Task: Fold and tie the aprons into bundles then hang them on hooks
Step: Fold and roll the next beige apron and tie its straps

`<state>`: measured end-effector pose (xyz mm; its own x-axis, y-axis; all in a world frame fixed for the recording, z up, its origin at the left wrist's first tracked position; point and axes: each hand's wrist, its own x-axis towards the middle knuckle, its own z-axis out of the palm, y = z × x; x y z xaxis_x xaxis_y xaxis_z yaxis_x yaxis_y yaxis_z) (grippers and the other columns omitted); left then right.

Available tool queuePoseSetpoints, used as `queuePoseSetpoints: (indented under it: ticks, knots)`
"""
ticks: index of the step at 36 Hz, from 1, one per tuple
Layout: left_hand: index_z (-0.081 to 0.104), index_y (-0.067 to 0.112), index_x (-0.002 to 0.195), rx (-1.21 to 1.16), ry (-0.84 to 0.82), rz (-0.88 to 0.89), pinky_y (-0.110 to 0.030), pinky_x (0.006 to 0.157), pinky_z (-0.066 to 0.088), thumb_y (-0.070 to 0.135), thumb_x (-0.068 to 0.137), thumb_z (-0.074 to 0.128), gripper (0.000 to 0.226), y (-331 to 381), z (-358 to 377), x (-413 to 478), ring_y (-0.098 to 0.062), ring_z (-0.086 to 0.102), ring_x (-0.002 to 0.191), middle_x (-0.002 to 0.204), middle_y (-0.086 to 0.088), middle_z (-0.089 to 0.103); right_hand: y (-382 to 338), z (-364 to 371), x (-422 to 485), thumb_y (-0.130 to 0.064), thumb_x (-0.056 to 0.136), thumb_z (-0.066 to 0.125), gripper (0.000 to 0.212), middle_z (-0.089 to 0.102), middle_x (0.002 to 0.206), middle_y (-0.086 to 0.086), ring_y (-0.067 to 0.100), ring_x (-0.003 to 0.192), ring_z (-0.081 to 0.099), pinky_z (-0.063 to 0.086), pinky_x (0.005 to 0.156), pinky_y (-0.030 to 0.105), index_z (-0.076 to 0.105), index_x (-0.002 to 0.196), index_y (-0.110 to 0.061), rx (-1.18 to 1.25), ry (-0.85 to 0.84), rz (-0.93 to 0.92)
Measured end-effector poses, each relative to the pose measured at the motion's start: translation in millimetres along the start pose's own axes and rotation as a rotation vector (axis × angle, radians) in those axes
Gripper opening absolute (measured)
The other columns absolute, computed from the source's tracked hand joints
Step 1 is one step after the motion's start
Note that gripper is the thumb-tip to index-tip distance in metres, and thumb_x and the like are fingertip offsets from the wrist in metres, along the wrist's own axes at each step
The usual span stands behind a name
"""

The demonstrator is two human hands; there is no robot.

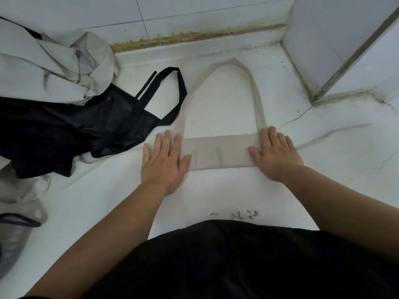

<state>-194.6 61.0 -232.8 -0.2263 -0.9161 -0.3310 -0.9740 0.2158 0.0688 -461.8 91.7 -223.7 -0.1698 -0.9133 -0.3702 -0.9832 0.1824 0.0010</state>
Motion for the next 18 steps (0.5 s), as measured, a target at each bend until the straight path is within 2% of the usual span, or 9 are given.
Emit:
queuePoseSetpoints:
  ticks: [5,7,9,11,12,15,18]
  knots:
    - [-0.014,0.021,0.152,0.002,-0.044,-0.224,-0.056,0.114,-0.012,0.06,0.095,0.004,0.071,-24.9,-2.7,-15.9,-0.023,-0.022,0.145,0.159,0.0,-0.02,-16.9,-4.0,-13.9,-0.045,0.1,0.012,0.064,0.007,0.157,0.014,0.031,0.143,0.011,-0.005,0.118,0.044,0.006,0.149,-0.005,-0.106,0.0,0.09]
    - [-0.006,0.016,0.153,-0.013,0.046,-0.279,-0.057,0.113,-0.009,0.058,0.097,0.008,0.072,-24.7,-1.8,-25.7,-0.025,-0.021,0.145,0.159,-0.001,-0.02,-28.0,-6.2,-18.7,-0.035,0.101,0.02,0.055,0.011,0.155,0.014,0.031,0.141,0.016,0.001,0.118,0.042,0.015,0.147,-0.007,-0.115,0.083,0.071]
    - [0.011,0.012,0.153,-0.101,0.257,-0.275,-0.055,0.115,0.003,0.051,0.1,0.022,0.067,-18.7,-0.7,-37.8,-0.029,-0.004,0.147,0.161,-0.007,-0.005,-39.5,-6.8,-22.4,-0.029,0.099,0.028,0.045,0.026,0.148,0.011,0.029,0.133,0.031,0.019,0.111,0.039,0.028,0.141,-0.013,-0.019,0.167,-0.007]
    - [0.031,0.01,0.147,-0.251,0.436,-0.265,-0.051,0.107,0.024,0.042,0.099,0.039,0.059,-11.7,-0.6,-47.5,-0.036,0.023,0.138,0.155,-0.015,0.021,-49.9,-5.4,-27.4,-0.034,0.098,0.029,0.041,0.04,0.135,0.008,0.028,0.12,0.044,0.03,0.099,0.039,0.037,0.135,-0.018,0.091,0.177,-0.071]
    - [0.036,0.009,0.143,-0.349,0.448,-0.305,-0.048,0.102,0.03,0.039,0.097,0.045,0.056,-8.2,-1.8,-49.9,-0.037,0.03,0.131,0.15,-0.016,0.027,-52.6,-3.7,-29.6,-0.037,0.098,0.029,0.042,0.042,0.133,0.007,0.028,0.119,0.046,0.031,0.097,0.038,0.038,0.135,-0.02,0.116,0.157,-0.077]
    - [0.032,0.005,0.141,-0.784,0.333,-0.613,-0.042,0.094,0.039,0.033,0.093,0.054,0.059,1.9,-6.3,-51.0,-0.036,0.041,0.122,0.142,-0.016,0.031,-49.2,1.4,-34.0,-0.044,0.098,0.028,0.044,0.035,0.142,0.006,0.027,0.127,0.04,0.026,0.103,0.038,0.037,0.137,-0.026,0.144,0.1,-0.065]
    - [0.03,0.007,0.142,-1.158,0.312,-0.846,-0.038,0.087,0.043,0.03,0.09,0.059,0.064,14.1,-13.0,-47.0,-0.035,0.049,0.116,0.141,-0.014,0.035,-43.9,-1.5,-33.5,-0.046,0.098,0.032,0.046,0.031,0.146,0.007,0.027,0.131,0.035,0.021,0.108,0.038,0.036,0.139,-0.028,0.179,0.077,-0.075]
